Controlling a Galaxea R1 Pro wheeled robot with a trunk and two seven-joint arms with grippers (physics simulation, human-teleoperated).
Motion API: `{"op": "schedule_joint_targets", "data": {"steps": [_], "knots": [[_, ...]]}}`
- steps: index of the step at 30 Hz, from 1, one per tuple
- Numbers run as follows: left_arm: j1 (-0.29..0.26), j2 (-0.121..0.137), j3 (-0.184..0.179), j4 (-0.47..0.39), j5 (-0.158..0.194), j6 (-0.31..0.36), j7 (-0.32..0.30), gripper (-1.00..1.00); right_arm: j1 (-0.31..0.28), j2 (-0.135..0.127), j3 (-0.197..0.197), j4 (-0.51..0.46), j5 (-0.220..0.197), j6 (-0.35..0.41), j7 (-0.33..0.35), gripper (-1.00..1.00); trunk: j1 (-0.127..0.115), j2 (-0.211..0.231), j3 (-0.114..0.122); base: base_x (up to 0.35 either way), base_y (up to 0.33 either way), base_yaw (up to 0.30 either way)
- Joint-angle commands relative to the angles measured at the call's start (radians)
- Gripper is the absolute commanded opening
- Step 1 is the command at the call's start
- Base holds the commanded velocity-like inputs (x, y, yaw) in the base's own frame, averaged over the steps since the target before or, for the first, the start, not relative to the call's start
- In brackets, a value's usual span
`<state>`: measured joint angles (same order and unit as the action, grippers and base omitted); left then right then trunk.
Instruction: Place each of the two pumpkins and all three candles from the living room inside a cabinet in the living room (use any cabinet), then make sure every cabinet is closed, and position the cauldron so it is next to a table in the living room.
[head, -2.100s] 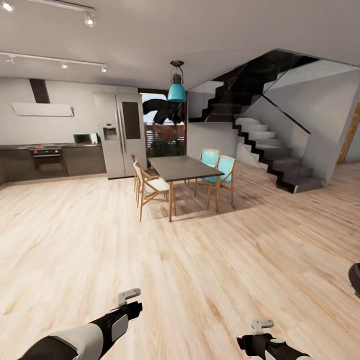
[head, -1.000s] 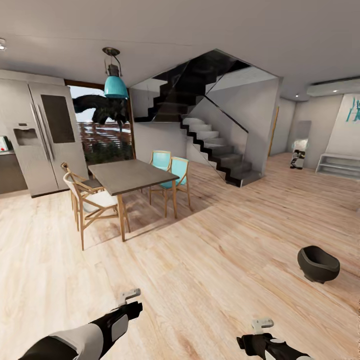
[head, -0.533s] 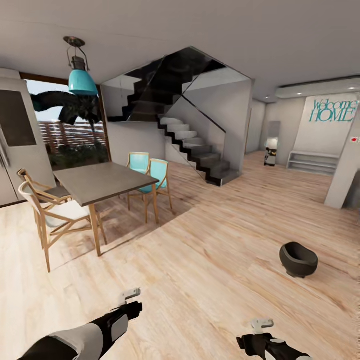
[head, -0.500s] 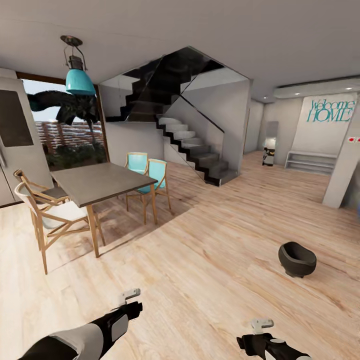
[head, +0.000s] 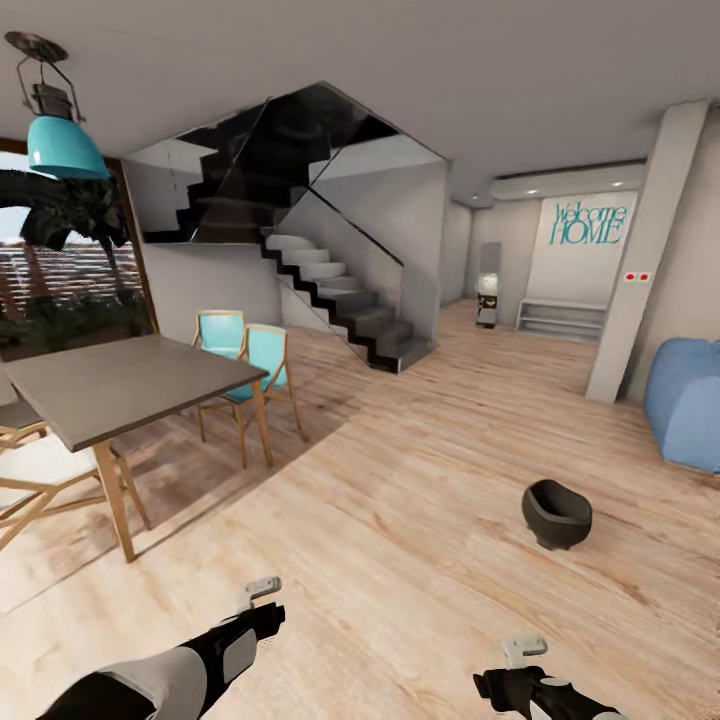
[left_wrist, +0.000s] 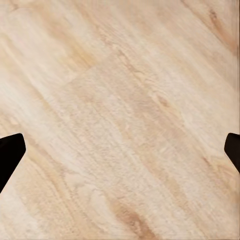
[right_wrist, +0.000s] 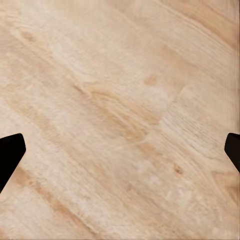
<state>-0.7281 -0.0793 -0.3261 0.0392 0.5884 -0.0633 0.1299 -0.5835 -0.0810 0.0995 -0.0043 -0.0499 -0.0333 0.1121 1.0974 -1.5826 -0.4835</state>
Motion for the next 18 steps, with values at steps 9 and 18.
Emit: {"op": "schedule_joint_targets", "data": {"steps": [9,18], "knots": [[-0.001,-0.002,-0.008,0.004,0.007,-0.006,0.0,1.0,-0.001,0.0,0.011,0.003,-0.004,-0.004,0.0,1.0,0.001,-0.001,-0.001,0.336,0.089,-0.048],[-0.001,-0.002,-0.008,0.004,0.007,-0.006,0.0,1.0,-0.001,0.0,0.007,0.001,-0.007,0.001,0.008,1.0,0.001,-0.001,0.0,0.336,0.089,-0.073]]}}
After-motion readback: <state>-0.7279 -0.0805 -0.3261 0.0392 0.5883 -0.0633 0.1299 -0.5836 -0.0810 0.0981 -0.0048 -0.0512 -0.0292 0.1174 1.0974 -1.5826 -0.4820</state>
